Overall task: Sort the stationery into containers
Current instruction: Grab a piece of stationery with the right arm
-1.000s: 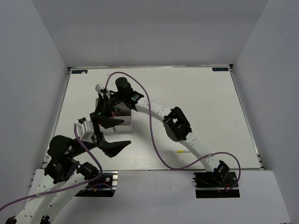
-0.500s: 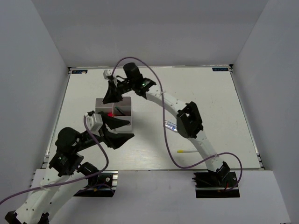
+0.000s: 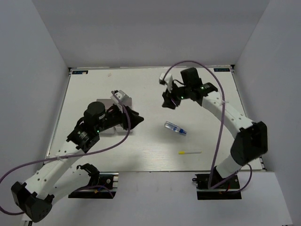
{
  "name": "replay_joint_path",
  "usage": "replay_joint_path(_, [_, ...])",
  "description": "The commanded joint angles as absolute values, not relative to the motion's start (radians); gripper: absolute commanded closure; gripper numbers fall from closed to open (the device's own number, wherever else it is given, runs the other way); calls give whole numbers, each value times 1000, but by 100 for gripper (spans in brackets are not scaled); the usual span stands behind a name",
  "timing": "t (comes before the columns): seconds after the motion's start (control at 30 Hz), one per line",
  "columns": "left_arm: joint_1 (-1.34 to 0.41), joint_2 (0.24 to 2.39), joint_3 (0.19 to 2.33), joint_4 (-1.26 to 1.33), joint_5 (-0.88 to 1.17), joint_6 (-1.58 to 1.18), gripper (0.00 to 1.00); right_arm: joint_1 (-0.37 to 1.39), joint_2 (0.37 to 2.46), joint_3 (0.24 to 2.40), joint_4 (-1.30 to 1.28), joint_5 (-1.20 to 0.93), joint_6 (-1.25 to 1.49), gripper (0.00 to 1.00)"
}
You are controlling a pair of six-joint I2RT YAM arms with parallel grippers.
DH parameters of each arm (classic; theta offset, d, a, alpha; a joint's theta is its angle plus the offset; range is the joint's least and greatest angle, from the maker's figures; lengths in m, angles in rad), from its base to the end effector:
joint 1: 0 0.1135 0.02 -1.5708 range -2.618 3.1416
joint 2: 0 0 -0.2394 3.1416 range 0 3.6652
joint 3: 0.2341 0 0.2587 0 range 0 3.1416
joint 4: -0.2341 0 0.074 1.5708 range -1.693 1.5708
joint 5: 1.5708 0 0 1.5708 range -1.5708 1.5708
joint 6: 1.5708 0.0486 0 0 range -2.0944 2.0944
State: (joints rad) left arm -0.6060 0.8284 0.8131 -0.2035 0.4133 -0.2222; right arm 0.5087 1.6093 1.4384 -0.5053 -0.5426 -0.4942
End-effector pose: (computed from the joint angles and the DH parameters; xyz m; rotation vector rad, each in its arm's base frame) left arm 0.1749 -0.1450 0.3203 0.6580 1.7562 -0.9518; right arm 0.3175 0.2058 0.2967 -1.3044 1.7737 0.6146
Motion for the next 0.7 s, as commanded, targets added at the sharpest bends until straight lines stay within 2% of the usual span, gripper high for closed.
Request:
replay_joint_path(0.0, [-611,903,868,-346,255,-236,29,517,1410,1272,-663,-424,-708,49])
replay_joint_path(0.03, [-611,935,868,-359,242,-247,24,517,1347,1182,-711,-416,-750,48])
replay_joint_path(0.1, [-611,946,879,-379,229,-256,15,518,1243,1132,-747,-394,-825,46])
replay_joint_path(0.17, [-611,946,879,-379,229,-256,13,520,1207,1046,-819,-381,-862,45])
replay_joint_path(0.27, [-611,895,858,-356,229,-256,13,515,1146,939,-880,-379,-933,42])
replay_joint_path(0.3, [-611,885,857,-356,229,-256,13,523,1134,905,-894,-376,-963,36])
replay_joint_path(0.37, [-611,876,847,-345,229,-256,13,529,1117,852,-878,-342,-966,33])
replay_joint_path(0.53, [-611,856,838,-345,238,-256,12,540,1071,743,-824,-311,-1026,28])
replay_joint_path(0.67, [-611,838,838,-345,238,-256,12,557,1051,637,-703,-273,-1075,28])
